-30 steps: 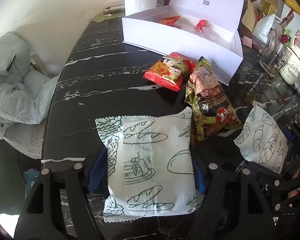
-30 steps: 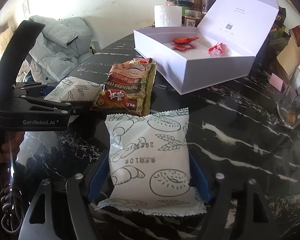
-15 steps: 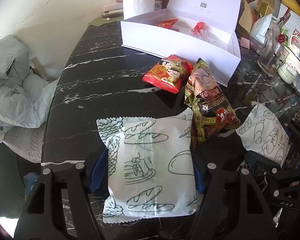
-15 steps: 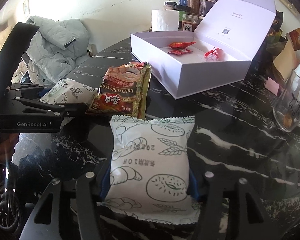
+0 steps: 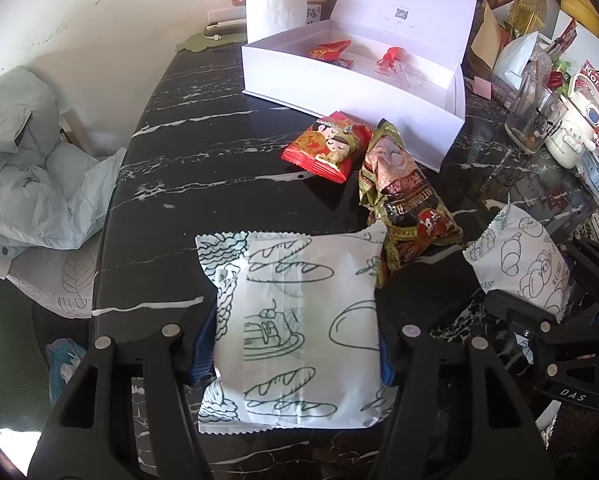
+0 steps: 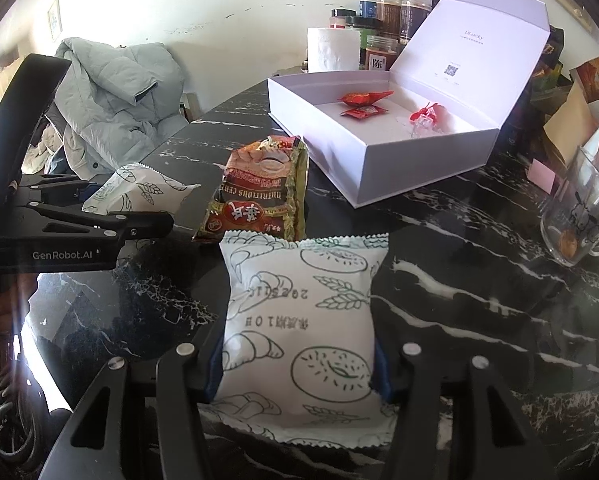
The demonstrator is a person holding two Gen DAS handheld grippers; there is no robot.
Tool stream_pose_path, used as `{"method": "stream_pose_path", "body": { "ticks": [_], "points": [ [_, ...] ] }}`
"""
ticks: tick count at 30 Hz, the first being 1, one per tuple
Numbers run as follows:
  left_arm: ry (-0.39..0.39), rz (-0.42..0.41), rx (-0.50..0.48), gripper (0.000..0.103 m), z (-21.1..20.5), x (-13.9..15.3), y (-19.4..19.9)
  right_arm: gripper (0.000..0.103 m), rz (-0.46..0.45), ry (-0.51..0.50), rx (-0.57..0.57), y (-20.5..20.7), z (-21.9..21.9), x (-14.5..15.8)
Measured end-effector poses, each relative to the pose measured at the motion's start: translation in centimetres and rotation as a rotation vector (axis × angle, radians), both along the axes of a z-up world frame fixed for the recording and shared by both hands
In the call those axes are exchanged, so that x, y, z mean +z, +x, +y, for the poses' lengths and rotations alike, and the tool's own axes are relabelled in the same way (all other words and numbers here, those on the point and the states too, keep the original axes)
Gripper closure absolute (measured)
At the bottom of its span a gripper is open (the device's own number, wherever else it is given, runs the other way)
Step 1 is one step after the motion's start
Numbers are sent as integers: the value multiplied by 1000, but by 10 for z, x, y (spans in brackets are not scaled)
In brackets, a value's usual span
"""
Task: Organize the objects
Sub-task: 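Lift both white bread packets and carry them toward the white box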
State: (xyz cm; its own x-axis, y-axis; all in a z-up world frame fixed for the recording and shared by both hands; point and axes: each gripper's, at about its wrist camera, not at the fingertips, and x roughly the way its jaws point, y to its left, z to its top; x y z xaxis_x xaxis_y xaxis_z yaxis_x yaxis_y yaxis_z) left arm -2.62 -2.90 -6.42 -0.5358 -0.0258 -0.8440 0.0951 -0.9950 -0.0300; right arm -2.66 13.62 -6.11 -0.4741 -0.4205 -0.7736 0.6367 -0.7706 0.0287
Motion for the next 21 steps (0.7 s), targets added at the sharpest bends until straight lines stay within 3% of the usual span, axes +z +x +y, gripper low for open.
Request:
{"method": "stream_pose_path", "body": {
  "ticks": [21],
  "points": [
    [-32, 94, -19, 44, 6, 68, -4, 46, 64, -58, 13, 6, 6, 54]
  ]
}}
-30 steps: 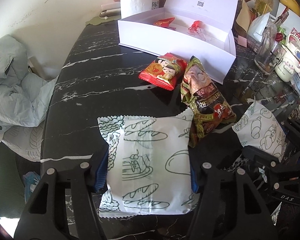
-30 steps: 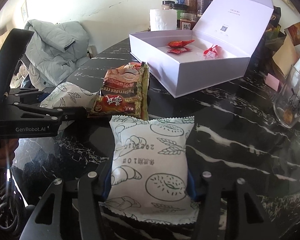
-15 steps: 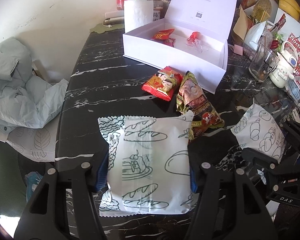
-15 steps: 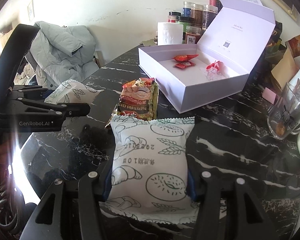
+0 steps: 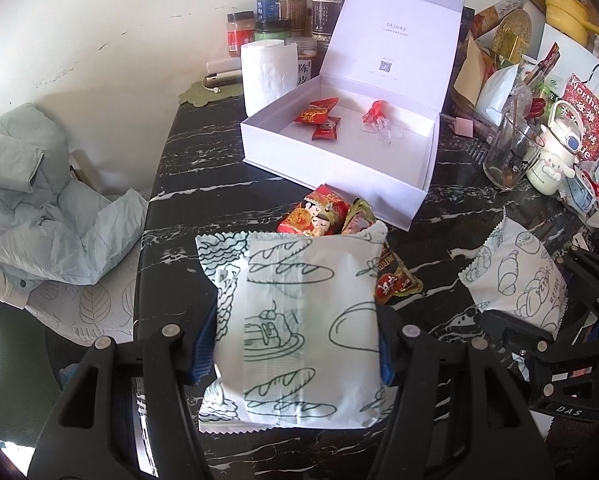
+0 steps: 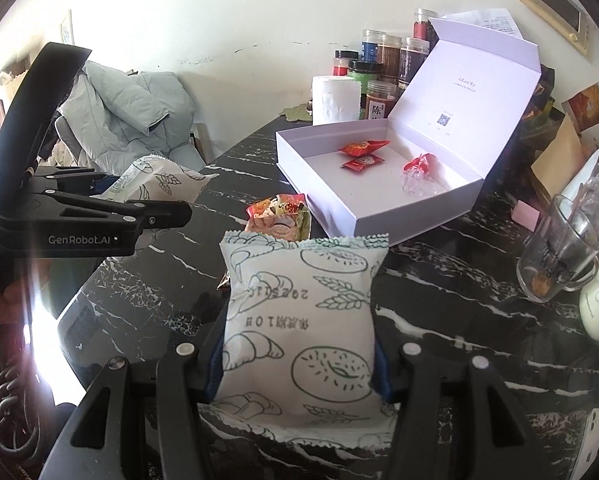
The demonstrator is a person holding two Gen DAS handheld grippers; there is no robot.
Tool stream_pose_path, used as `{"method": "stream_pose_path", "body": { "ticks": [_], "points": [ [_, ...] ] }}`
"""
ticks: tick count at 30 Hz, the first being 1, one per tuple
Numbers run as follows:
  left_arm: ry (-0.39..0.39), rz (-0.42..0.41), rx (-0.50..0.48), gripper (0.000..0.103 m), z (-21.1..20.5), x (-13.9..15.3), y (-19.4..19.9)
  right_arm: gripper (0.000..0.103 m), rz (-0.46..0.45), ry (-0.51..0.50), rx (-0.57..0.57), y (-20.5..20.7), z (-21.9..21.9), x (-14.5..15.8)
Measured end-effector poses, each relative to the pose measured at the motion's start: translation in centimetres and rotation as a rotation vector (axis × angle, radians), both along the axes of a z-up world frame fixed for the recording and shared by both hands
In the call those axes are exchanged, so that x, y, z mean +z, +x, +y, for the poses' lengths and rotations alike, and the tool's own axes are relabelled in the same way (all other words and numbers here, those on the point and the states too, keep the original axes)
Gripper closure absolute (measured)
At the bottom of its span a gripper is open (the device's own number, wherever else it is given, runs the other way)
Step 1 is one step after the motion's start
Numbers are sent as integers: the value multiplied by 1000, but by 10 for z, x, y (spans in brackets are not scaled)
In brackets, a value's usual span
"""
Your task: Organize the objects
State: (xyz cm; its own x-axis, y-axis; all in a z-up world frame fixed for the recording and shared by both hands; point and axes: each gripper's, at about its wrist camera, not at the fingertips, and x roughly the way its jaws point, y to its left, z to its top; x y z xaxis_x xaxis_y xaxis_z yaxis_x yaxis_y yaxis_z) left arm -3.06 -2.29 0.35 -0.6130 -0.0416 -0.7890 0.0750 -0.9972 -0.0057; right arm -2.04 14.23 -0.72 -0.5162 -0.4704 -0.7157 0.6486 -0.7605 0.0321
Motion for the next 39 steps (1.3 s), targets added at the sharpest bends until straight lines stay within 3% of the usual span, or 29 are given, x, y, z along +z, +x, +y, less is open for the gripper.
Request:
{"method": "stream_pose_path", "body": {
  "ticks": [15, 39],
  "points": [
    [7, 11, -45, 44, 10, 17, -33, 46, 20, -13, -18, -30, 6, 20],
    [4, 42, -85, 44, 16, 25, -139, 46, 61, -17, -25, -136, -6, 40]
  ]
}}
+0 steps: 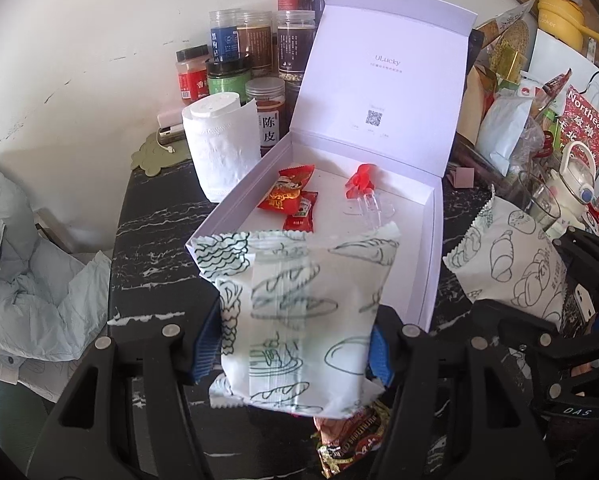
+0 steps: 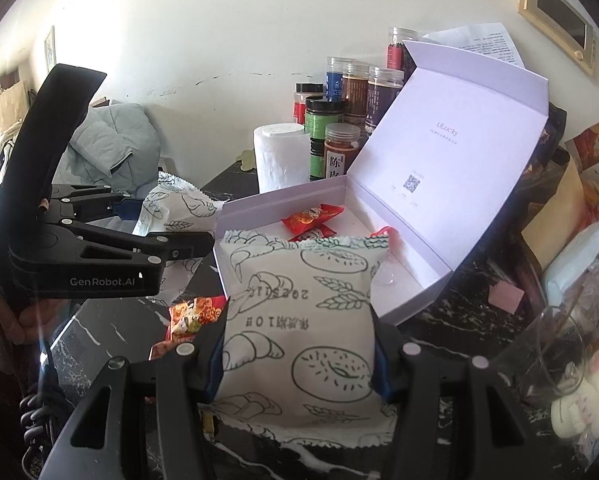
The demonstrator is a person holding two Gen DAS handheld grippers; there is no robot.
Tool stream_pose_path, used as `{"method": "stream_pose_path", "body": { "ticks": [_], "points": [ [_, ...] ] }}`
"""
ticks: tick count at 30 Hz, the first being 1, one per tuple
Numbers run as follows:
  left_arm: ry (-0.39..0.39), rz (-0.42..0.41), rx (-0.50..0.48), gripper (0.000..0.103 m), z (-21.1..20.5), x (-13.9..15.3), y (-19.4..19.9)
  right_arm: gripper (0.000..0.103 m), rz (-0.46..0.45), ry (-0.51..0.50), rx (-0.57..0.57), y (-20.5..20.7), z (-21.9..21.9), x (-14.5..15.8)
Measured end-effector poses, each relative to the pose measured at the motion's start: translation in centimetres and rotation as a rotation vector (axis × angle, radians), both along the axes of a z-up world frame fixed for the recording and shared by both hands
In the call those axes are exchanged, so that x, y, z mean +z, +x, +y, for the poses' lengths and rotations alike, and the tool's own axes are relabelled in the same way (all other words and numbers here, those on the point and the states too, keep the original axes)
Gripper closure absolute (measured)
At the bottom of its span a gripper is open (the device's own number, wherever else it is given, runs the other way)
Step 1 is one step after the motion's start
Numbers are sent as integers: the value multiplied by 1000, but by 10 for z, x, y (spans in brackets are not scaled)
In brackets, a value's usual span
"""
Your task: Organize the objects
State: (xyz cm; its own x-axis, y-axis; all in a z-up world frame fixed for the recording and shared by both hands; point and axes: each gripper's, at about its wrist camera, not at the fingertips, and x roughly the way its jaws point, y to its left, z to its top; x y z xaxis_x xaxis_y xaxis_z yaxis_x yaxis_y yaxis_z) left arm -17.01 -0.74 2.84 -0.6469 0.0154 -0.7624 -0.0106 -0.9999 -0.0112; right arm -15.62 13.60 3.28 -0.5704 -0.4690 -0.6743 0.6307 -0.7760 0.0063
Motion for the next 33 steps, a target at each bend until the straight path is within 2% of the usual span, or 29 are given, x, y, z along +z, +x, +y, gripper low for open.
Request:
{"method": "stream_pose_path", "body": {
  "ticks": [12, 19, 29, 33],
  "points": [
    [-19, 33, -31, 44, -4, 6, -58, 46, 45, -2, 19, -58, -19, 21],
    [17, 50, -23, 44, -10, 12, -92, 47, 60, -28, -9, -93, -17, 32],
    [-12, 84, -26, 44, -8, 15, -135, 47, 68, -46, 15, -133, -18, 28],
    [-8, 73, -55, 44, -6, 6, -141, 47, 30, -34, 23, -148, -17, 16]
  ]
}}
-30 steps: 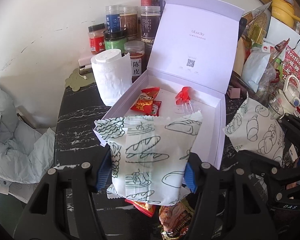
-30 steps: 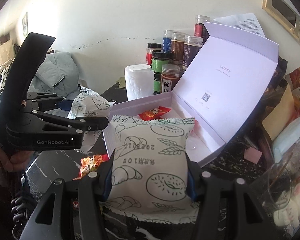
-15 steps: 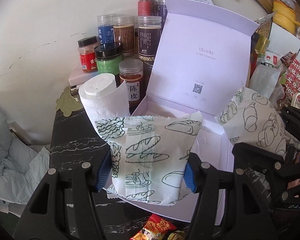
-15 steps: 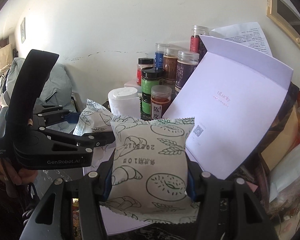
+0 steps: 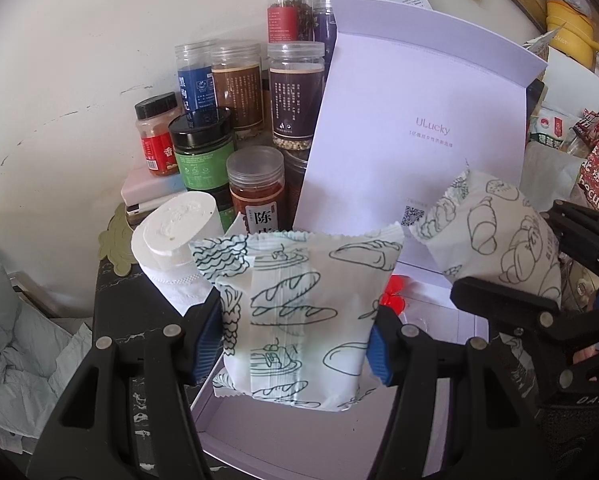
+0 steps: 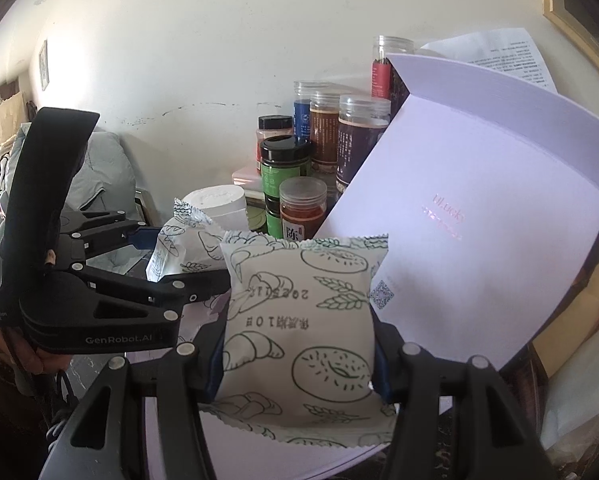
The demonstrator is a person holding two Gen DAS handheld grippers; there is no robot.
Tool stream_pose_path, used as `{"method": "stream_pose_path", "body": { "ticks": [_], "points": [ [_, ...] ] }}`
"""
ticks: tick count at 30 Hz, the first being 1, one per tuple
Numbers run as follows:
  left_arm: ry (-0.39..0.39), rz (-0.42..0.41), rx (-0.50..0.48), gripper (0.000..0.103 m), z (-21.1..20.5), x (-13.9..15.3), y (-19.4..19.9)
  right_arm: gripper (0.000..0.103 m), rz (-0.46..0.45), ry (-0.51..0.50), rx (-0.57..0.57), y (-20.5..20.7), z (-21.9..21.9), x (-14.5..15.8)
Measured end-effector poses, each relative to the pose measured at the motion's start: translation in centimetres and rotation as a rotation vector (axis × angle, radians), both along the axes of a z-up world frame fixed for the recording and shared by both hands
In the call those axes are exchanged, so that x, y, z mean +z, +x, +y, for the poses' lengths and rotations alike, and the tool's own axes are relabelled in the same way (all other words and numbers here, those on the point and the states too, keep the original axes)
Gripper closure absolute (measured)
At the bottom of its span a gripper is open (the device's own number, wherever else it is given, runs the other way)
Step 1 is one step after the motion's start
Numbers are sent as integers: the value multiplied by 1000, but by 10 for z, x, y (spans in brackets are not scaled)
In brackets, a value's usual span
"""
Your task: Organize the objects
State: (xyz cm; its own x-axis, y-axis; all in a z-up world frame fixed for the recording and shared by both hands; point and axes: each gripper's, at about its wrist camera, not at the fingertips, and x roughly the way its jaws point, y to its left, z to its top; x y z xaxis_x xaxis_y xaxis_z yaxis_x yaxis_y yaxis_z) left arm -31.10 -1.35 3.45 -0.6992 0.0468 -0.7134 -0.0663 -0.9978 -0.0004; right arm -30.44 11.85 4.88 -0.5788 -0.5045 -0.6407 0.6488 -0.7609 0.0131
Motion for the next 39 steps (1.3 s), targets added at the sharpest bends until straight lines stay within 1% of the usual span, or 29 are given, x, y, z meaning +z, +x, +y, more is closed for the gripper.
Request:
{"method": "stream_pose_path", "body": {
  "ticks": [3, 4, 6, 10, 16, 18, 24, 29, 32, 36, 39],
  "points": [
    [-13, -39, 10, 44, 1, -14, -7, 47, -32, 19, 12, -7, -3, -13],
    [-15, -49, -8, 44, 1, -18, -10, 47, -43, 21, 12, -10, -4, -16],
    [-8, -66, -13, 44, 0, -25, -15, 47, -59, 28, 14, -14, -6, -22],
    [-20, -78, -11, 44, 1, -32, -20, 47, -80, 37, 9, -20, -8, -30],
    [-19, -99, -33, 44, 5, -42, -25, 47, -100, 42, 32, -26, -16, -42],
    [-19, -115, -39, 44, 7, -48, -27, 47, -95, 50, 29, -27, -16, -45],
    [-3, -162, -71, 45, 11, -65, -33, 47, -130, 51, 53, -32, -18, -56],
    [-59, -203, -104, 44, 14, -75, -34, 47, -174, 72, 86, -37, -25, -68],
    [-80, -251, -110, 44, 12, -82, -36, 47, -200, 73, 114, -37, -26, -74],
    [-82, -265, -107, 44, 10, -86, -37, 47, -213, 70, 108, -38, -26, -75],
    [-89, -274, -114, 44, 11, -87, -35, 46, -213, 86, 105, -38, -29, -77]
  ]
}}
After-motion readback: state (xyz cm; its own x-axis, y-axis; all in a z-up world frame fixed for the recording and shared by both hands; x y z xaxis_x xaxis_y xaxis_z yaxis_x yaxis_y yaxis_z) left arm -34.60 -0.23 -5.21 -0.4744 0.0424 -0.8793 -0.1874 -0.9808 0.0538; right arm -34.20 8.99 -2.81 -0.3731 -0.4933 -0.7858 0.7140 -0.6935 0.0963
